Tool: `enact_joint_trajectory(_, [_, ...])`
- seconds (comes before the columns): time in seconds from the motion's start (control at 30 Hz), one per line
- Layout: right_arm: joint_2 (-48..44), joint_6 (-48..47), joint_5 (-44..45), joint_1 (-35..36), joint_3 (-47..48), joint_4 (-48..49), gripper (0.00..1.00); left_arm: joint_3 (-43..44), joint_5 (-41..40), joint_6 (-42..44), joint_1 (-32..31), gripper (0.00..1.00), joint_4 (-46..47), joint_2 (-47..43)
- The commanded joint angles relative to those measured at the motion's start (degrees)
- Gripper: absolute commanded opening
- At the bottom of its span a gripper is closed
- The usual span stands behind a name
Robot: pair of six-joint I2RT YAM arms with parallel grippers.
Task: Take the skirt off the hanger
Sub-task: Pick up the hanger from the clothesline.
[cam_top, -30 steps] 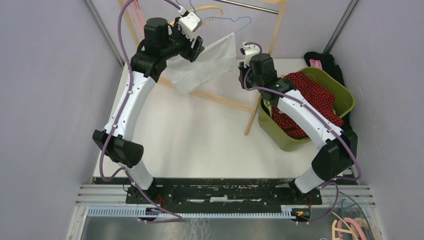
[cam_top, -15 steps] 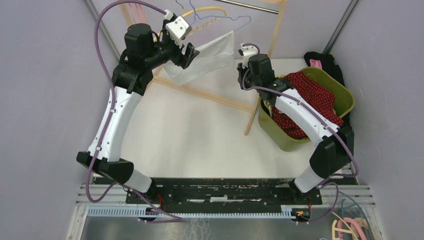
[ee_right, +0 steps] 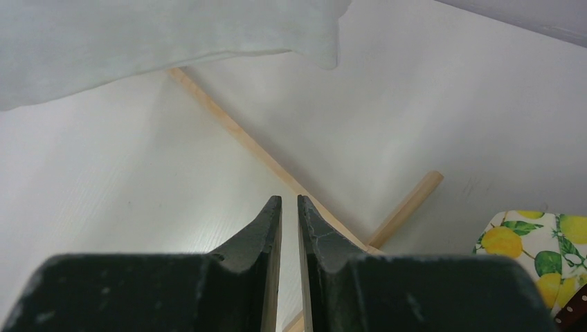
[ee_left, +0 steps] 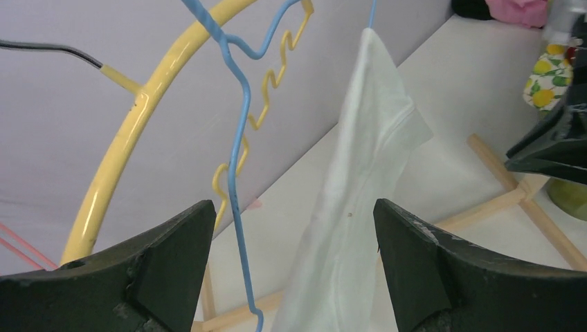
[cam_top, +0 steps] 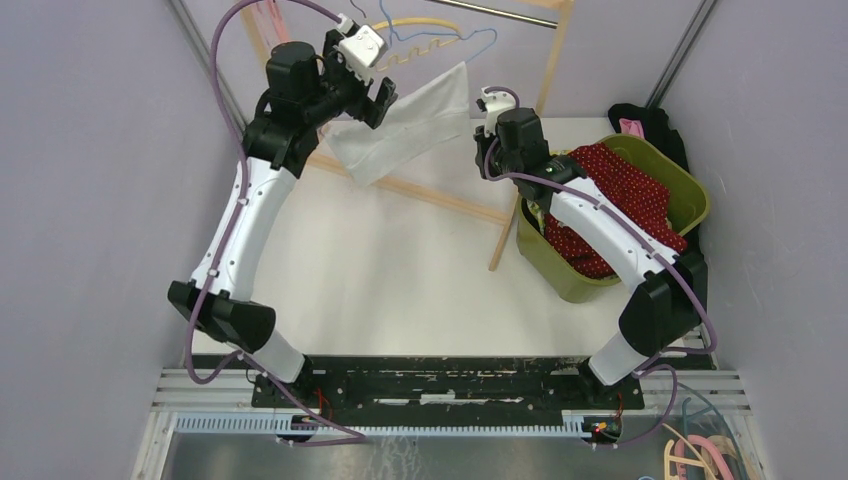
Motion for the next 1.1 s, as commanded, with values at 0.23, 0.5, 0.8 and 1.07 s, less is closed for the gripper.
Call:
enact_joint_trajectory(0.23, [-1.3,-0.7,0.3,-0.3,0.7,2.1,0.19,6.9,-1.1,-2.0,1.4,0.91,8.5,6.3])
enact_joint_trajectory(0.5, [-1.0,-0.5,0.3,-0.6,0.8,2.1,0.19,7.3,2.7,-6.4,2.1,0.91,12.4,9.0])
enact_joint_trajectory(0.8, [-0.8,-0.5,0.3,-0.6,0.7,2.2,0.19,2.7,9.0,-13.6,2.1,0.91,18.9,8.9])
enact_joint_trajectory(1.07, [-1.3,-0.7,0.7,-0.7,0.1,2.3,0.19,3.1,8.0,-17.9,2.0,0.42,19.3,9.9])
